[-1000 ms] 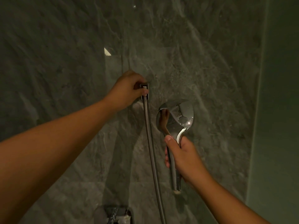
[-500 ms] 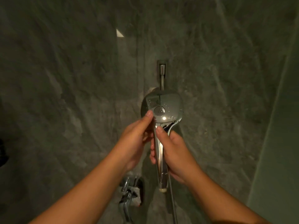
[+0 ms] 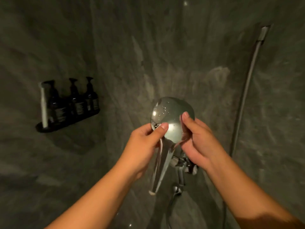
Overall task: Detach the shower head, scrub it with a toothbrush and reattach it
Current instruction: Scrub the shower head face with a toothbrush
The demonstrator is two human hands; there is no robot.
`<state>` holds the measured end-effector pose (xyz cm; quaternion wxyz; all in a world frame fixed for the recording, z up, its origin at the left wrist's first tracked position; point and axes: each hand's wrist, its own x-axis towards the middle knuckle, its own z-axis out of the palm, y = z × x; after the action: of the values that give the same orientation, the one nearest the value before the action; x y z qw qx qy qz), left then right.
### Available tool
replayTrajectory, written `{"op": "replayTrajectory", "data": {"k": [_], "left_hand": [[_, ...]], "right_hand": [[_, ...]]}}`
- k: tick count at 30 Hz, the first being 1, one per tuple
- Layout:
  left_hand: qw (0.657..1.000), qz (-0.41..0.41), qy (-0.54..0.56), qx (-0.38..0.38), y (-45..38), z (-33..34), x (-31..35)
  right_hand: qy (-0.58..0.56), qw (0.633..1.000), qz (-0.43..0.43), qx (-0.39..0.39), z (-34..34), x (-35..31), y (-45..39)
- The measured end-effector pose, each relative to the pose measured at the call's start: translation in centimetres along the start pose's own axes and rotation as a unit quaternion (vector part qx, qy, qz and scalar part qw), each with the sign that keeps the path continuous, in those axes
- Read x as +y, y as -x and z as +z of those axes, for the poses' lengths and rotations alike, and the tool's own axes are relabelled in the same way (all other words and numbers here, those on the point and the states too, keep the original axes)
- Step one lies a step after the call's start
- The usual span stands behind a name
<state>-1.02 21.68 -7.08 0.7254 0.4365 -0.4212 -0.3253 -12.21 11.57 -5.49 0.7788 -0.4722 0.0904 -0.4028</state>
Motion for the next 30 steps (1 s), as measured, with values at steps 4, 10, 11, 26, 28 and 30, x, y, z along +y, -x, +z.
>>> {"op": "replayTrajectory", "data": {"k": [4,10,11,26,28,30], "left_hand": [[0.996,-0.062,0.042,-0.058,3.4,-6.4,0.6],[0.953,-0.221,0.175,-0.115,8.1,-14.1,1.0],[0.946,-0.227,0.184,-0.142,8.7,-15.2,1.2],[0.968,-0.149,0.2,0.033,11.9,-30.2,2.5],[0.969,-0.129,0.2,0.065,11.7,-31.6,2.4],[0.97,-0.111,0.203,0.073,11.5,-32.9,2.2]], "right_hand": [[-0.105,0.989,0.085,-0.06,3.3,3.6,-1.2],[-0.262,0.926,0.21,-0.172,9.3,10.2,-2.3],[-0.264,0.92,0.228,-0.18,10.4,11.2,-2.5],[0.071,0.954,0.186,-0.226,22.7,21.4,-9.6],[0.168,0.961,0.133,-0.172,23.7,22.6,-11.2],[0.283,0.949,0.069,-0.121,24.7,23.7,-13.1]]}}
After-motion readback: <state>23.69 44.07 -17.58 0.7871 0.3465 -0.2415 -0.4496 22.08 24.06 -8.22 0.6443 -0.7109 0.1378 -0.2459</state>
